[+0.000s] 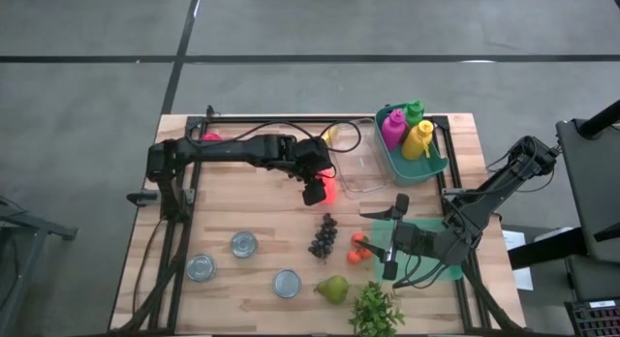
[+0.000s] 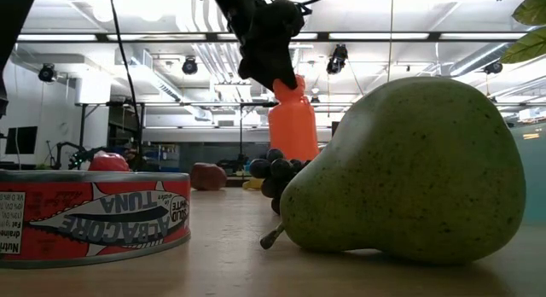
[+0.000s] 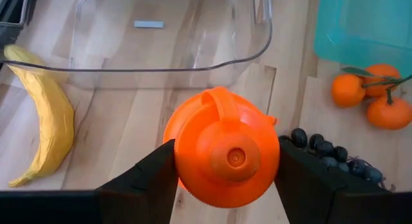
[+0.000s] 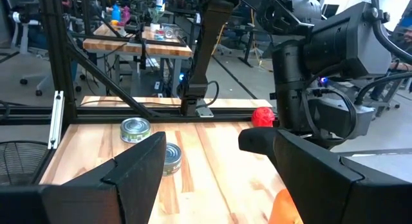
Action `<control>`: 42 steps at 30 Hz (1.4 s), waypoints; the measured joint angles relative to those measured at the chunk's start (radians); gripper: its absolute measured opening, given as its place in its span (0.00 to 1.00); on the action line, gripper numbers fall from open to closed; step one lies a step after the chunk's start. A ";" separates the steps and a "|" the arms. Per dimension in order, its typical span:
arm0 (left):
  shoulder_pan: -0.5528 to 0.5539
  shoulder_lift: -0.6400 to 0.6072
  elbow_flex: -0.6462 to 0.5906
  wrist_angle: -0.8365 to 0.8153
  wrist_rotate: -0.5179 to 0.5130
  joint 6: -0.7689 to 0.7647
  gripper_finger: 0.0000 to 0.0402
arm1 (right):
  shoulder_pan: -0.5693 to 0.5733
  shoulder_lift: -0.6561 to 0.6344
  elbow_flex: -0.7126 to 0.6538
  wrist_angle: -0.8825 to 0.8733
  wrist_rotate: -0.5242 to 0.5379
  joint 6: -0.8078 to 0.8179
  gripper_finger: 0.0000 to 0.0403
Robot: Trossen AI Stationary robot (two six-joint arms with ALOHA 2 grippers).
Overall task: Pick & Place Food Item
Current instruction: Put the orange water bottle into the green bin
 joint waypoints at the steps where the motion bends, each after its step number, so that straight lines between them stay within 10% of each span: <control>1: 0.000 0.000 0.000 0.000 0.000 0.000 0.55 | 0.000 0.000 0.000 0.000 0.000 0.001 0.71; 19: 0.000 -0.009 0.000 -0.004 0.042 0.005 0.84 | 0.000 0.000 0.000 0.000 0.000 0.000 0.71; 34: -0.014 -0.179 -0.009 -0.086 -0.012 0.010 0.85 | 0.000 0.000 0.000 0.001 0.000 0.000 0.71; 42: -0.133 -0.509 -0.359 0.286 -0.049 0.162 0.85 | 0.000 0.000 0.000 0.002 0.000 0.001 0.71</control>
